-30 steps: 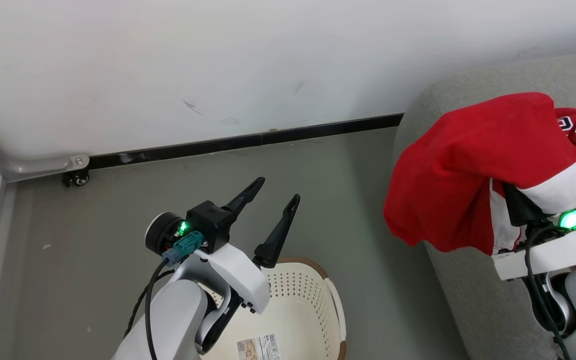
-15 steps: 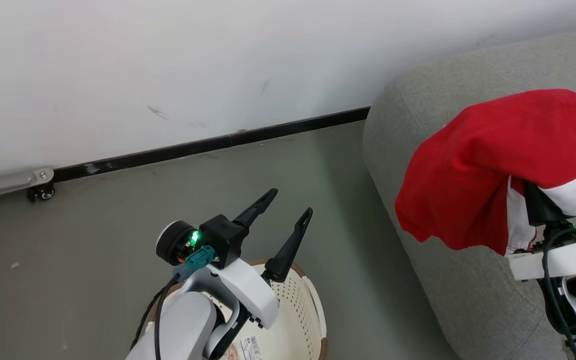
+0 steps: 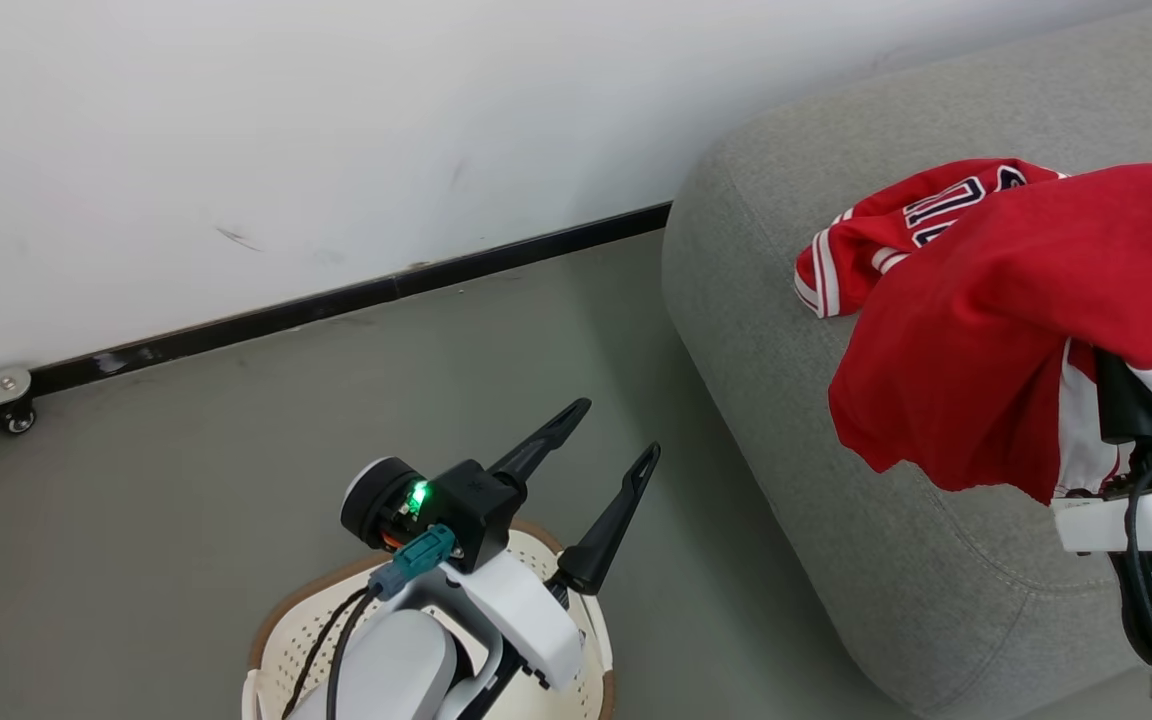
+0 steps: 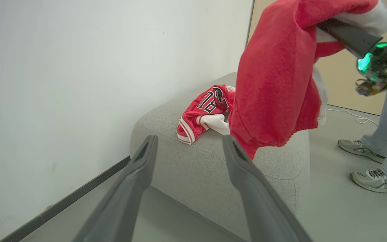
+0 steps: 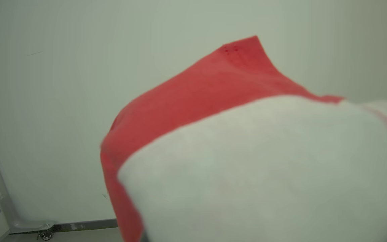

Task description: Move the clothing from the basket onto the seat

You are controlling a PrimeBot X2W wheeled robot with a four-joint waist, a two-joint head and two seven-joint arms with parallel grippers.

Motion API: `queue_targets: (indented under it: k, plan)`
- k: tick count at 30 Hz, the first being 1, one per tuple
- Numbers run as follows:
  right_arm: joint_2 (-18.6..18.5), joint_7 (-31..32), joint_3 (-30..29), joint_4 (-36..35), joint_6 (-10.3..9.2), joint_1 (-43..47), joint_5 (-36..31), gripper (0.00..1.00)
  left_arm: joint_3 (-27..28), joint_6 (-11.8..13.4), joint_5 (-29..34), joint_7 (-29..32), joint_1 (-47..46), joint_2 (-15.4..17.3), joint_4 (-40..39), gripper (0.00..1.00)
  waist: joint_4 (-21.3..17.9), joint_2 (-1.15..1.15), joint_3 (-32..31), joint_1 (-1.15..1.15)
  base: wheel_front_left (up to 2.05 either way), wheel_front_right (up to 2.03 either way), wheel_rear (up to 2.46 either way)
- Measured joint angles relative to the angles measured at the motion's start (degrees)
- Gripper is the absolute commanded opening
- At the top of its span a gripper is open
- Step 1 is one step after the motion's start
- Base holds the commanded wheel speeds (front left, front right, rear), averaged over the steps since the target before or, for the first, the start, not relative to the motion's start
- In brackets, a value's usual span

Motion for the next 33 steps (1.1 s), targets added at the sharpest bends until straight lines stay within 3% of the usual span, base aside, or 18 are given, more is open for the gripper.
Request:
queue_targets:
  k: [19, 33]
  plan:
    - [1.4, 0.0, -2.4, -2.0, 0.0, 1.3, -1.4, 0.0, -0.4, -0.4, 0.2, -0.3, 2.0, 1.2, -2.6, 1.0, -5.7, 0.0, 1.1, 0.0, 0.0, 0.0, 0.0]
    - [2.2, 0.0, -3.4, -2.9, 0.0, 1.2, -1.5, 0.0, -0.6, -0.4, 1.4, -0.6, 2.3, 2.2, -4.1, 1.0, -6.5, 0.0, 2.8, 0.0, 0.0, 0.0, 0.0]
